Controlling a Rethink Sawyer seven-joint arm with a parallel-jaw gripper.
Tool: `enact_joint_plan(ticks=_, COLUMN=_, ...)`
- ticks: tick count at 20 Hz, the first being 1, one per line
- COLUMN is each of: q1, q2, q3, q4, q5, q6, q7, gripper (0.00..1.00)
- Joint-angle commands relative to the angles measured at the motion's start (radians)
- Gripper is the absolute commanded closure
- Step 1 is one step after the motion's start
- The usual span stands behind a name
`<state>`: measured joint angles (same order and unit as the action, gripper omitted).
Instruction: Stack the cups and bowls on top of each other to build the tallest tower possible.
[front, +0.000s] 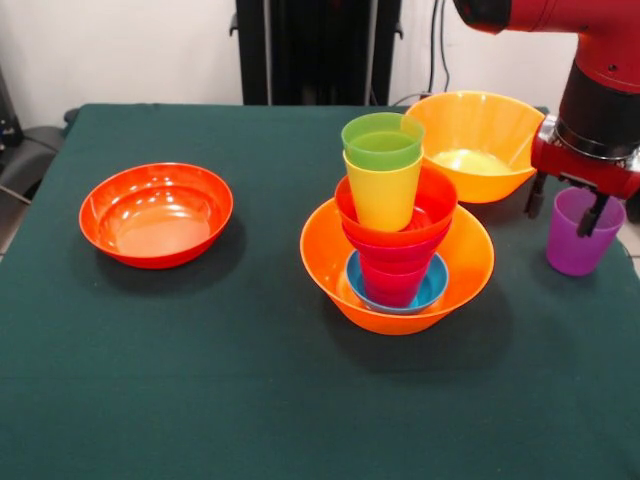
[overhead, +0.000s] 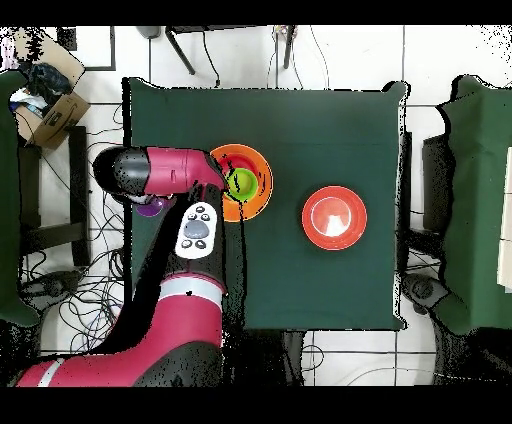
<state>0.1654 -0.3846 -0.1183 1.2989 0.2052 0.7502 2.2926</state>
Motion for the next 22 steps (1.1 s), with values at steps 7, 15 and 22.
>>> enact_joint_plan(ticks=7, q1=-0.090, q2=-0.015, q3=0.227, q4=0.097, q5=-0.068, q6=-0.061, q7=-0.152, gripper=0.00)
enact_joint_plan(ticks=15, q1=-0.117, q2=-0.027, q3=0.276, q4=0.125, q5=-0.090, q6=-0.045, q7=-0.176, gripper=0.00)
enact_joint_plan(ticks=22, q1=-0.124, q2=-0.034, q3=0.303, q4=0.151, q5=-0.109, q6=-0.047, q7=-0.175, gripper=0.00)
